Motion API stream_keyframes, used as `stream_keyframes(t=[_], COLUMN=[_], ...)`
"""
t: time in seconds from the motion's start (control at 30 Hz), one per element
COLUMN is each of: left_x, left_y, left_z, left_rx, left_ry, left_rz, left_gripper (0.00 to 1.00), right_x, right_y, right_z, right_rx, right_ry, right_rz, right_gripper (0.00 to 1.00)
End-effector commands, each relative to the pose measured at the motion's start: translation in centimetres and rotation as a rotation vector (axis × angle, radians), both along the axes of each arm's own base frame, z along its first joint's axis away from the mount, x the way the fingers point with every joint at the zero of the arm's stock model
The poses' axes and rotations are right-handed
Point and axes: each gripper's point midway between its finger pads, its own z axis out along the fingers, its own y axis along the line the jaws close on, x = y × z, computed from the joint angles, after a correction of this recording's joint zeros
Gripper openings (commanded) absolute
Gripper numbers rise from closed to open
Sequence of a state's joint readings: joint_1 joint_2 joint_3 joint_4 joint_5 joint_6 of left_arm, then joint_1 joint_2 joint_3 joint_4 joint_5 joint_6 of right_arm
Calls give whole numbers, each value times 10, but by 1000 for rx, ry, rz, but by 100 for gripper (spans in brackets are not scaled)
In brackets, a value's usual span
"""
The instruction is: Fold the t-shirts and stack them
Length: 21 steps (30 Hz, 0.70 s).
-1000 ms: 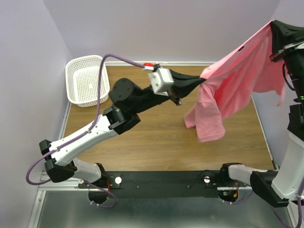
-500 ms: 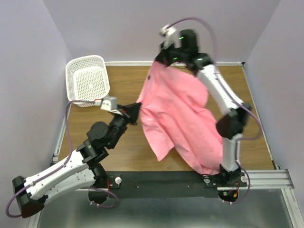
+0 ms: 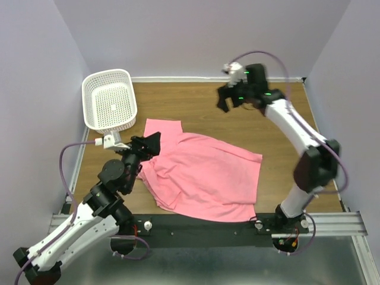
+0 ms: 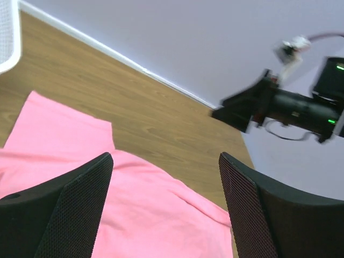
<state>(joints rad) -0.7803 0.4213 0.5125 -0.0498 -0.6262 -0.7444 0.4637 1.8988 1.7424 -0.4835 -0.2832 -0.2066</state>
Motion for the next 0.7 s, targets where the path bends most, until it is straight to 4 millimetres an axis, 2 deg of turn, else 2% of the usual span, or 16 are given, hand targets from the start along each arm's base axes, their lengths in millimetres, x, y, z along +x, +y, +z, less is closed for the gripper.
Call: stream_keyframes(t=[0.0,0.03,0.07,0.1,0.13,0.17,0.2,0.23,0.27,0.3,0.33,0.37,0.4,0.43,0.5,0.67], left_x=[6,13,21,30,53,66,81,94,107,125,138,154,161,168,174,186], left_y=[-31,-48,-55,-62,-72,-77,-80,-93,-91,-77,-74,-60,-52,-45,-29,-13], left_z=[12,7,1,-5,-19,-28,-21,-52,-61,-69,-70,-93,-101,-118,-132,-153], left_rx=[113,164,195,223,279,293,288,307,314,310,309,307,291,284,260,271], left_ry=[-80,-90,-81,-67,-28,-2,-5,75,106,147,177,255,295,367,424,461], left_rz=[-135,-194,-217,-235,-295,-336,-356,-456,-452,-409,-394,-351,-319,-296,-236,-158], left_gripper=[89,92,92,92,91,87,83,76,73,72,68,68,68,67,67,67], right_x=[-46,-61,-70,-86,-93,-104,-108,-111,-115,-119,-127,-131,-135,-139,-143,-147], right_y=[-91,-112,-129,-158,-172,-192,-201,-207,-209,-211,-211,-209,-207,-207,-206,-205], right_z=[-19,-19,-31,-60,-65,-85,-94,-101,-114,-122,-135,-143,-149,-155,-163,-169], right_rx=[-43,-68,-79,-74,-83,-87,-102,-107,-121,-132,-147,-140,-136,-142,-138,-134], right_ry=[20,5,32,110,114,162,169,184,213,235,260,279,297,310,338,362], right_rz=[4,0,-20,-58,-62,-98,-96,-101,-95,-91,-69,-43,-31,-18,-5,6], right_gripper=[90,90,90,90,90,90,90,87,86,85,84,81,81,79,77,71])
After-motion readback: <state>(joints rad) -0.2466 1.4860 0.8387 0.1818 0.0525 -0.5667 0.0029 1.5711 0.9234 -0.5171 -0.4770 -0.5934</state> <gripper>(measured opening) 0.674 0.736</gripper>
